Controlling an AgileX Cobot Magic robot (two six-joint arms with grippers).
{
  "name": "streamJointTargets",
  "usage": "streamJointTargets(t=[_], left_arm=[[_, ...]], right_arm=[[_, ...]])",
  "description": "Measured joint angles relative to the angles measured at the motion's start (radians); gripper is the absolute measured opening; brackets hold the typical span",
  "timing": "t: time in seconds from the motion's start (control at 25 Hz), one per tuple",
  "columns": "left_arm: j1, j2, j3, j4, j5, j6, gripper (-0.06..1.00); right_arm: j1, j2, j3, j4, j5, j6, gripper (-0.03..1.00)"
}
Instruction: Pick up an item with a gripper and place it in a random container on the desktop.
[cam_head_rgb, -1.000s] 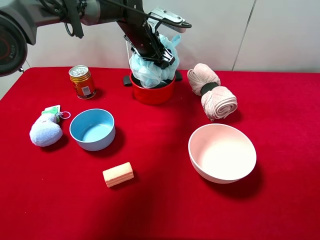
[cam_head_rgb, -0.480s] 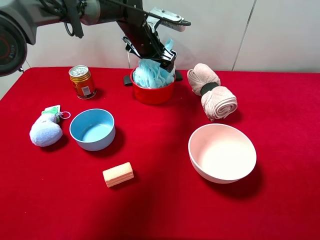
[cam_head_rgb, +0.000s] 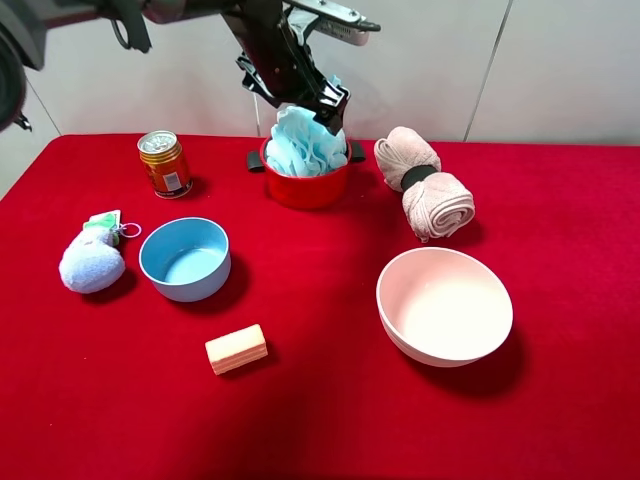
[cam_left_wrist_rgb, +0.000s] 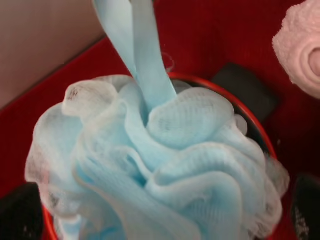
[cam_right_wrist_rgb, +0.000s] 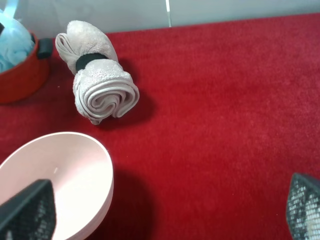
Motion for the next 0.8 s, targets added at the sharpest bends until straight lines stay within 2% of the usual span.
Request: streamJointTargets(t=[0.8], left_arm=[[0.000, -0.161, 0.000, 0.000, 0.387, -0.012, 0.99]], right_arm=[[0.000, 0.000, 0.000, 0.000, 0.000, 0.000, 0.69]])
